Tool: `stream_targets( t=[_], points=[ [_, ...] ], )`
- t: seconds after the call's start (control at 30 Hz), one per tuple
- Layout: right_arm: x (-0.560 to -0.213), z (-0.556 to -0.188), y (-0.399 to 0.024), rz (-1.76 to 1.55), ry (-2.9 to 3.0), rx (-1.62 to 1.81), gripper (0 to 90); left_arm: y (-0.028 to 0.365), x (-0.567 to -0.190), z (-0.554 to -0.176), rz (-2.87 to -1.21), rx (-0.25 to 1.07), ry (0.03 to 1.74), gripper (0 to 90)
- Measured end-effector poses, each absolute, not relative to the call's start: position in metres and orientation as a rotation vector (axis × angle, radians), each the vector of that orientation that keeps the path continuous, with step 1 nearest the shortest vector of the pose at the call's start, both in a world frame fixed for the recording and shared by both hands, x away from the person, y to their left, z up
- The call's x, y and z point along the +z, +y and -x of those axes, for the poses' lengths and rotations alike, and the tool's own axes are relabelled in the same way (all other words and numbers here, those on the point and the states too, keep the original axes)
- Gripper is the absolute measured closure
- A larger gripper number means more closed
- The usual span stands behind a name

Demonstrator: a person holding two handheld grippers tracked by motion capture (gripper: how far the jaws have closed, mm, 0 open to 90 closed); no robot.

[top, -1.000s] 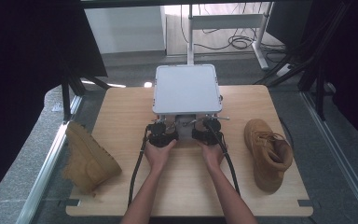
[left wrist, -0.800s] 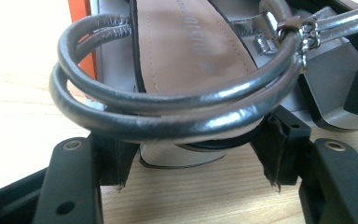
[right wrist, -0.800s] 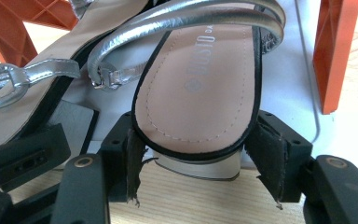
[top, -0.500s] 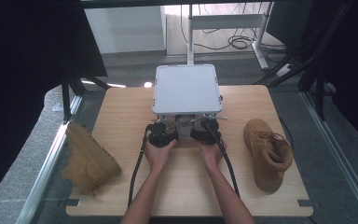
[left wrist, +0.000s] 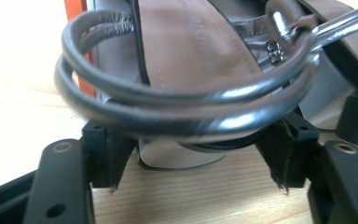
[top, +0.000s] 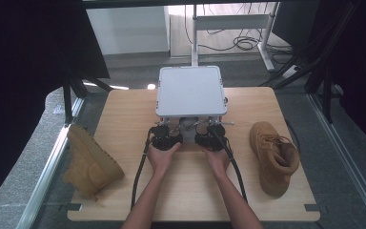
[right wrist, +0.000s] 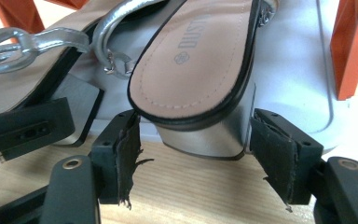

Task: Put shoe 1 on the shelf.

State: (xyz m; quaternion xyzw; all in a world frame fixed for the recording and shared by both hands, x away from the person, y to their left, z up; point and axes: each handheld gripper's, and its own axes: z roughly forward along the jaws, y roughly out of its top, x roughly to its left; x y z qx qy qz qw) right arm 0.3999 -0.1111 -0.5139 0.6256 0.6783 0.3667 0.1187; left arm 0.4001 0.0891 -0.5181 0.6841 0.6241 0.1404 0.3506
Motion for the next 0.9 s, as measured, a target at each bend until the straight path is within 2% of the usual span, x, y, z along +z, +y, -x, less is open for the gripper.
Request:
stream_targets(
  t=[0.23, 0.57, 0.73, 0.9],
  points=[
    [-0.509, -0.389, -0.118, -1.789, 1.991, 1.117, 32.9, 0.096, -0.521, -0.393, -1.753, 0.351, 1.585, 27.2],
    [-0.507, -0.377, -0.129, -1.768, 2.000, 1.187, 34.0, 0.108, -0.521, -0.381, -1.756, 0.355, 1.543, 27.3],
    [-0.511, -0.374, -0.131, -1.760, 2.001, 1.188, 34.9, 0.113, -0.522, -0.377, -1.758, 0.353, 1.520, 30.3],
    [-0.514, -0.374, -0.133, -1.757, 2.011, 1.183, 37.0, 0.115, -0.523, -0.373, -1.770, 0.358, 1.492, 39.6]
  ],
)
